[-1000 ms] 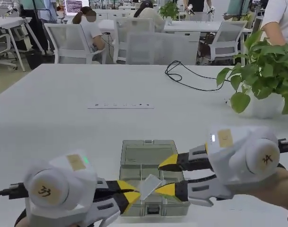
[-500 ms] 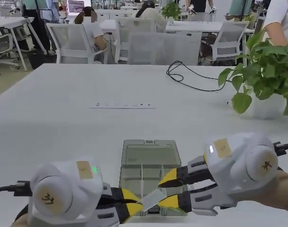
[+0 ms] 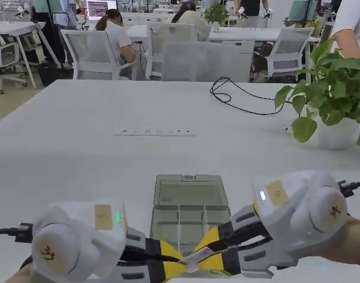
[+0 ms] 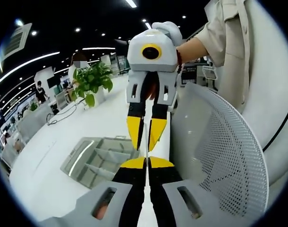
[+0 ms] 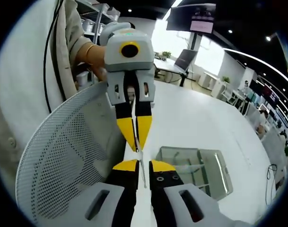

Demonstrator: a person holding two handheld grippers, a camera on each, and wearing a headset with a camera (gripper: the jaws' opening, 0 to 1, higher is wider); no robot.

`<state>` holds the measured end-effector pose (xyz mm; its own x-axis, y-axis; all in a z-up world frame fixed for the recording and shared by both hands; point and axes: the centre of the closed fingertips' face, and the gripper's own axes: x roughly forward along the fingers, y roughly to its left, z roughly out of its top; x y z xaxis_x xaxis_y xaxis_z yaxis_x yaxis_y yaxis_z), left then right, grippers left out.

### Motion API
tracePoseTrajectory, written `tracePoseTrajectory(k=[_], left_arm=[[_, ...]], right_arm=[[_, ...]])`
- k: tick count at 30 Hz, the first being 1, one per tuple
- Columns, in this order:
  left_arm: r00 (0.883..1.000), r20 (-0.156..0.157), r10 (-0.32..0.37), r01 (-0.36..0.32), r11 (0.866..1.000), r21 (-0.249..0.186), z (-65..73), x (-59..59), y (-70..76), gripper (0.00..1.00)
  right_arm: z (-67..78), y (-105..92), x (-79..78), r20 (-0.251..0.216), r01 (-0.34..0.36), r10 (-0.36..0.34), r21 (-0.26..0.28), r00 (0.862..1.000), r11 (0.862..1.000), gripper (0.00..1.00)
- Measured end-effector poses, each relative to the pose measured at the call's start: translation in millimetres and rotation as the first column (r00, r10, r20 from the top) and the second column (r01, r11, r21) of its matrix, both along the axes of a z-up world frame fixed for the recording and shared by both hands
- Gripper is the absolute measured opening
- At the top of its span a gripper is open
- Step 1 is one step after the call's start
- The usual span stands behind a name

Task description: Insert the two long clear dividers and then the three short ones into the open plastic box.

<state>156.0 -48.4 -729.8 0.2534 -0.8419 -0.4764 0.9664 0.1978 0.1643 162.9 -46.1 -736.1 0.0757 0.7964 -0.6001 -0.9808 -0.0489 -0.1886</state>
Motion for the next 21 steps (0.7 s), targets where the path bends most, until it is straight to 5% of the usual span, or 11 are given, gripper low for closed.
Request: tracePoseTrajectory(k=[8, 15, 21], left_arm=[[1.0, 0.005, -0.011, 0.011, 1.0, -0.002, 0.9, -0.6, 1.5, 0.0], [1.0, 0.006, 0.015, -0.015, 1.0, -0.02, 2.3, 3.2, 2.6, 0.0], [0.996, -0.041, 0.077, -0.081, 0.992, -0.092, 7.5, 8.6, 2.0, 0.04]], right_arm=[[-0.1, 2.1, -5.6, -0.013, -0.022, 0.022, 0.0, 1.0, 1.0, 0.05], [0.9, 2.5, -6.0, 0.022, -0.041, 0.041, -0.006, 0.999, 0.999, 0.03], [0.6, 0.1, -1.3, 0.018, -0.016, 0.016, -0.021, 1.0, 1.0, 0.03]])
